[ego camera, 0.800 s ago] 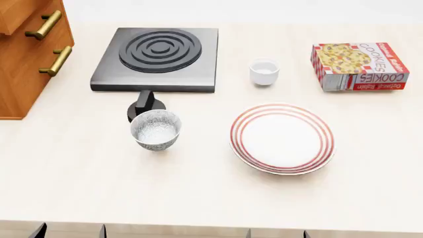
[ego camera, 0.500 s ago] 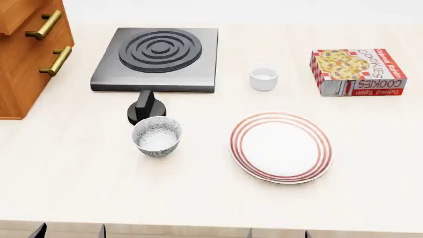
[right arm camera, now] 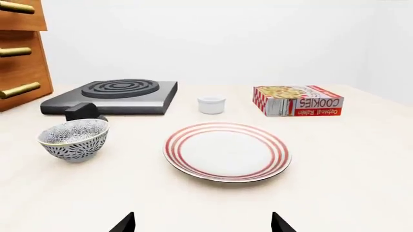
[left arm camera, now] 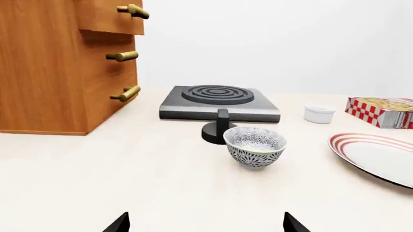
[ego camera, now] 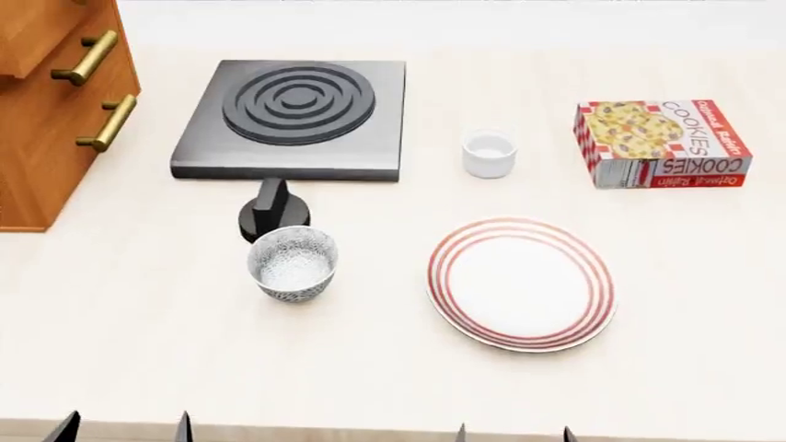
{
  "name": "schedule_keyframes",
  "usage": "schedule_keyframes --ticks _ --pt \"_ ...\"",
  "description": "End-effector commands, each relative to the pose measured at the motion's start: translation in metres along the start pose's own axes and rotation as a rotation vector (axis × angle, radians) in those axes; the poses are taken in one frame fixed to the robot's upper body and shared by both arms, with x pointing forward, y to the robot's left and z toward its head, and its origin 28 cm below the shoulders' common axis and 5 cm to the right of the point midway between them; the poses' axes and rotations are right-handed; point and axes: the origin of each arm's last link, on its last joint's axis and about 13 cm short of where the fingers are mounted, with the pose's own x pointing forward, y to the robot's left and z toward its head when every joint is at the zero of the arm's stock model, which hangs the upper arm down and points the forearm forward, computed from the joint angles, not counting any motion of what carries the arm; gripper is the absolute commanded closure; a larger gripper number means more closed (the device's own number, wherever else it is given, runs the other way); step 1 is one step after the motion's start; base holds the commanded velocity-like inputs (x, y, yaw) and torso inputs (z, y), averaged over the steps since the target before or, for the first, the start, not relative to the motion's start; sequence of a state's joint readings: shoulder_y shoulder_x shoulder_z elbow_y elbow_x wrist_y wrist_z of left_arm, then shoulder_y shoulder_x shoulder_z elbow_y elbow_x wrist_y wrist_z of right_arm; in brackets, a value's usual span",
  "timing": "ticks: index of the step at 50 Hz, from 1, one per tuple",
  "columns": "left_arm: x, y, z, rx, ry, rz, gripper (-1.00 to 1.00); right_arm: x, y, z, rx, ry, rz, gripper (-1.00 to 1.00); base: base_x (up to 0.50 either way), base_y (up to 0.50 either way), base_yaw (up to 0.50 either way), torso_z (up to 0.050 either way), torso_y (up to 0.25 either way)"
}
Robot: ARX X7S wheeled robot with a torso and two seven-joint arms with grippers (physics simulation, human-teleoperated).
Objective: Pick the akita bowl on the wooden cabinet and place it on the plate.
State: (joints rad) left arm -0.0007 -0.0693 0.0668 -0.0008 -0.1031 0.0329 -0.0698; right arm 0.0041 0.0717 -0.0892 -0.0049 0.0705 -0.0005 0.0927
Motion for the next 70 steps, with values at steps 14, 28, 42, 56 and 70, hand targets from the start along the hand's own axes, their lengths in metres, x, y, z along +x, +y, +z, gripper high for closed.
schedule_keyframes --ticks 14,28,42,56,70 --pt "-0.0002 -0.0009 -0.0005 0.008 -0.003 -0.005 -1.00 0.0012 -0.0005 -0.0008 0.001 0.001 -0.004 -1.00 0.00 0.00 0.00 0.050 0.000" --pt "0.0009 -0.0016 -0.0019 0.023 0.021 0.001 -1.00 0.0008 -0.0015 -0.0005 -0.031 -0.014 -0.033 -1.00 0.00 0.00 0.00 0.036 0.000" --pt "0.0015 -0.0024 -0.0031 0.039 0.029 -0.003 -1.00 0.0009 -0.0017 -0.0003 -0.049 -0.019 -0.056 -1.00 0.00 0.40 0.00 0.000 0.000" --pt "0.0011 -0.0024 -0.0031 0.046 0.028 -0.006 -1.00 0.0002 -0.0013 0.0005 -0.048 -0.022 -0.051 -1.00 0.00 0.50 0.00 0.000 0.000" --pt "0.0008 -0.0026 -0.0029 0.051 0.027 -0.008 -1.00 0.0005 -0.0017 0.0001 -0.048 -0.022 -0.050 -1.00 0.00 0.50 0.00 0.000 0.000"
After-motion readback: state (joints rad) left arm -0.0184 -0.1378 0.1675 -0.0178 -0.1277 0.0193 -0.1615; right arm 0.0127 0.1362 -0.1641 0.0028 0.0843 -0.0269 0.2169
